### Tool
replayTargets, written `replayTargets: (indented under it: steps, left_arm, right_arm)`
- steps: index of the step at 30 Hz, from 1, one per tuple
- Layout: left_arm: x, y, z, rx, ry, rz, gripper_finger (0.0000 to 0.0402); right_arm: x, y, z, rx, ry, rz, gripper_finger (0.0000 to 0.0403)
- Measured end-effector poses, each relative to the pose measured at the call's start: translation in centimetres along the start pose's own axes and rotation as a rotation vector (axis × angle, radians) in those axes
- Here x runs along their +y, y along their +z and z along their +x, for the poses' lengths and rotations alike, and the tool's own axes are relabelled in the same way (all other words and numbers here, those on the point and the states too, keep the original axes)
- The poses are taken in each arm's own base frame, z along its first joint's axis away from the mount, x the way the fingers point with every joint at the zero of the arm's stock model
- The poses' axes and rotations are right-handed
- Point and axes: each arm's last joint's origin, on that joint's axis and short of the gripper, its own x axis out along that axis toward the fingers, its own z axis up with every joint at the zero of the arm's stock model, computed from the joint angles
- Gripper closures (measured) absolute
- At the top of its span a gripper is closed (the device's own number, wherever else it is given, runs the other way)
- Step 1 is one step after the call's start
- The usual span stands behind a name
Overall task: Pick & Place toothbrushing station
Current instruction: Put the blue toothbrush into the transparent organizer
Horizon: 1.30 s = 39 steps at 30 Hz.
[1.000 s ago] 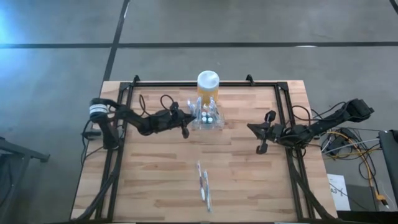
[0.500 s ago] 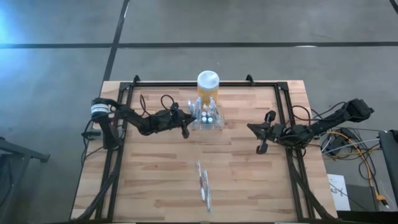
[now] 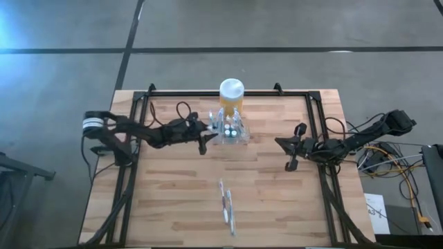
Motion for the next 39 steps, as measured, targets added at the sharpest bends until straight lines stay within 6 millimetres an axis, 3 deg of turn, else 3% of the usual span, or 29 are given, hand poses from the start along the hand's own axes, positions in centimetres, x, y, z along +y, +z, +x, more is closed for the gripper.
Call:
replayTargets:
  steps: [10,19,25,30,33,39]
  left_arm:
    - [0.0,4.1,-3.7,-0.002,-0.022,0.055,0.0229]
    - [0.0,8.6,-10.1,-0.138,-0.131,0.079,0.0229]
    - [-0.1,8.8,-14.0,-0.103,-0.236,0.181,0.0242]
    - [-0.1,9.0,-17.0,-0.163,-0.277,0.201,0.033]
    - [0.0,8.5,-17.8,-0.164,-0.274,0.19,0.0389]
    - [0.0,6.1,-18.0,-0.159,-0.305,0.198,0.0396]
  right_arm:
    - [0.0,-0.1,0.0,0.008,0.004,-0.006,0.0394]
    - [0.1,-0.3,0.0,0.024,0.007,-0.008,0.0394]
    - [0.1,-0.3,0.0,0.024,0.007,-0.01,0.0394]
    - [0.1,-0.3,0.0,0.024,0.007,-0.004,0.0394]
    - [0.1,-0.3,0.0,0.024,0.007,0.0,0.0394]
    - [0.1,-0.3,0.0,0.024,0.007,0.003,0.0394]
